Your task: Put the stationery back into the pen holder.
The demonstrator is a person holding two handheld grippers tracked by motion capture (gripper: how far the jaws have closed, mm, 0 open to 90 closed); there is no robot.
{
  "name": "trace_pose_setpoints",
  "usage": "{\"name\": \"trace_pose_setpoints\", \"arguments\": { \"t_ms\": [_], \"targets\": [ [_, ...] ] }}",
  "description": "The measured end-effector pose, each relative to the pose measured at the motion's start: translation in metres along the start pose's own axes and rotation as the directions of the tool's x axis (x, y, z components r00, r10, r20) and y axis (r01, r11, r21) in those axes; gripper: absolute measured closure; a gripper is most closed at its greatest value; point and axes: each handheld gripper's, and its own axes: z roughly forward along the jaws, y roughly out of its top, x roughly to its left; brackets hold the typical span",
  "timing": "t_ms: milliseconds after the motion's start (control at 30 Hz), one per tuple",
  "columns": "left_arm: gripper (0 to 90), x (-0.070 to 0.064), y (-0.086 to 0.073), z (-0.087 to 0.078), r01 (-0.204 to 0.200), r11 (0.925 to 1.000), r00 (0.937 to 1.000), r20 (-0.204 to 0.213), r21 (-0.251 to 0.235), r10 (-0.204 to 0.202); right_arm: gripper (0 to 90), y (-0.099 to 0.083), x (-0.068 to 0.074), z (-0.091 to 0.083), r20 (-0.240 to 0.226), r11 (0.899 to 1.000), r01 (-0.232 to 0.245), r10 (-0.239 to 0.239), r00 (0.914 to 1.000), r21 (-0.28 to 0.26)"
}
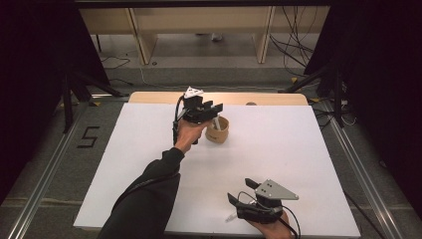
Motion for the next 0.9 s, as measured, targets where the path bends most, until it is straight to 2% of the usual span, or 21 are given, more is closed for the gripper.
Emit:
{"name": "trace_pose_setpoints", "arguments": {
  "t_ms": [133, 300, 400, 633, 900],
  "targets": [
    [36.4, -0.001, 0.004, -0.010, 0.015, 0.9998, 0.9995, -0.028, -0.012, -0.015, 25.3, 0.000, 0.000, 0.000, 0.001, 1.000, -0.002, 0.002, 1.0000, -0.003],
    [29.3, 0.001, 0.009, -0.026, 0.045, 0.9986, 0.9979, -0.046, -0.030, -0.046, 25.2, 0.000, -0.001, 0.000, 0.003, 1.000, -0.004, 0.004, 1.0000, -0.005],
    [26.4, 0.005, 0.009, -0.036, 0.079, 0.9965, 0.9956, -0.049, -0.026, -0.080, 25.2, 0.000, 0.000, 0.000, 0.005, 1.000, -0.003, 0.003, 1.0000, -0.003],
    [24.0, 0.012, -0.001, -0.056, 0.073, 0.9966, 0.9970, -0.027, 0.038, -0.072, 25.2, 0.000, -0.003, -0.001, 0.016, 1.000, -0.009, 0.009, 0.9998, -0.009],
    [22.7, 0.011, -0.028, -0.075, 0.046, 0.9953, 0.9989, 0.010, 0.085, -0.047, 25.2, 0.001, -0.009, -0.004, 0.037, 1.000, -0.014, 0.015, 0.9992, -0.016]
  ]
}}
